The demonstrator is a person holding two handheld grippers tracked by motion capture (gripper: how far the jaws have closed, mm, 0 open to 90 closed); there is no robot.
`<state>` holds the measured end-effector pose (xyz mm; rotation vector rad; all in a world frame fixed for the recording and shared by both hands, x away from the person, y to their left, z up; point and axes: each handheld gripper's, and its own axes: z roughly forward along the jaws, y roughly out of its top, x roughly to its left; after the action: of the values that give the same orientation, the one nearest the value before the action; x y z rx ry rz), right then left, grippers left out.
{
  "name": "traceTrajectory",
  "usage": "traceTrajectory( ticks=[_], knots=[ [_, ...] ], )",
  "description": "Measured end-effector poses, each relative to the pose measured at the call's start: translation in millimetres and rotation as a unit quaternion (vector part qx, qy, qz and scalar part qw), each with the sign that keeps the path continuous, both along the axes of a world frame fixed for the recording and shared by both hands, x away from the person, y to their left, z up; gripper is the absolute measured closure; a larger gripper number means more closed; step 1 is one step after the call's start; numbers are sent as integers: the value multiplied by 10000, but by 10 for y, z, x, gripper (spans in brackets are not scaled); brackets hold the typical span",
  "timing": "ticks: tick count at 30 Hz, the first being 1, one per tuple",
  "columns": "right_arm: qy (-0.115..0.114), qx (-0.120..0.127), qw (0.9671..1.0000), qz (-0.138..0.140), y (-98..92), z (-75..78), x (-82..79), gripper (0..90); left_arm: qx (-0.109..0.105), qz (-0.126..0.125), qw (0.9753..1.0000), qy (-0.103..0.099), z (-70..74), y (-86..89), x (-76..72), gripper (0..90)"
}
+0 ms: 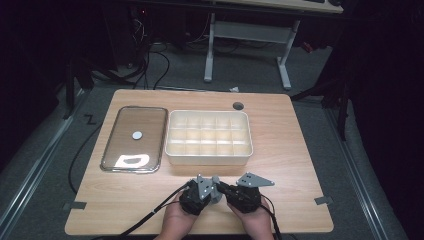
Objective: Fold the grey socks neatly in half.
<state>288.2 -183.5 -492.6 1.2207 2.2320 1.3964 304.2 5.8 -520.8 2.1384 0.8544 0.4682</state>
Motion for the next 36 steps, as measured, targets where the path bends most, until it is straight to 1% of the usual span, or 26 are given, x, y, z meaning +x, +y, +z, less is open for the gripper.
traceTrajectory(
  ticks=[1,2,3,4,5,6,7,8,9,10,11,12,13,14,16,19,22,24,27,31,33,35,36],
  knots=[
    [-21,-16,10000,-6,-18,-2,4,867,-212,75,9997,-71,77,95,4,787],
    [-8,-32,10000,-40,-54,-2,9,867,-412,225,9988,-153,171,276,14,759],
    [20,-27,10000,-53,-67,-5,13,867,-508,303,9982,-118,200,389,26,735],
    [49,-37,10000,-51,-74,-10,17,866,-572,362,9977,-51,212,502,32,696],
    [64,-60,10000,-44,-78,-16,23,866,-619,439,9971,-21,204,604,29,663],
    [62,-74,9999,-39,-79,-22,30,866,-655,467,9967,59,181,692,19,631],
    [73,-91,9999,-46,-75,-24,32,865,-655,467,9967,59,181,692,19,598],
    [60,-125,9999,-34,-64,-22,31,865,-717,398,9961,331,83,806,-12,567],
    [32,-196,9998,-23,-45,-21,28,865,-714,375,9960,389,49,821,-20,552],
    [29,-223,9997,-13,-30,-20,26,864,-714,375,9960,389,49,821,-20,541],
    [23,-274,9996,7,-6,-21,26,864,-766,249,9950,593,-22,808,-27,538],
    [23,-274,9996,7,-6,-21,26,864,-766,249,9950,593,-22,808,-27,548],
    [10,-369,9993,38,38,-26,28,863,-798,179,9940,720,-57,780,-8,591],
    [14,-417,9991,54,66,-27,29,863,-854,256,9929,793,-72,774,12,631],
    [2,-507,9987,68,117,-24,38,862,-865,354,9922,827,-84,774,31,721],
    [23,-625,9980,77,209,-14,44,861,-843,436,9926,763,-89,779,26,790],
    [-4,-759,9970,124,280,-10,62,861,-839,422,9929,725,-98,785,22,815],
    [14,-844,9963,137,326,-5,78,861,-896,420,9924,734,-108,786,20,830],
    [45,-968,9952,165,409,8,105,860,-943,365,9921,745,-110,778,8,842],
    [45,-1160,9928,279,566,37,139,860,-948,230,9927,715,-104,771,-9,840],
    [91,-1230,9917,365,672,32,164,860,-963,210,9926,710,-101,774,-12,839],
    [103,-1260,9912,389,707,28,171,860,-976,173,9925,714,-98,774,-20,839],
    [104,-1319,9903,418,750,17,185,859,-958,135,9928,711,-98,775,-26,839]
  ],
)
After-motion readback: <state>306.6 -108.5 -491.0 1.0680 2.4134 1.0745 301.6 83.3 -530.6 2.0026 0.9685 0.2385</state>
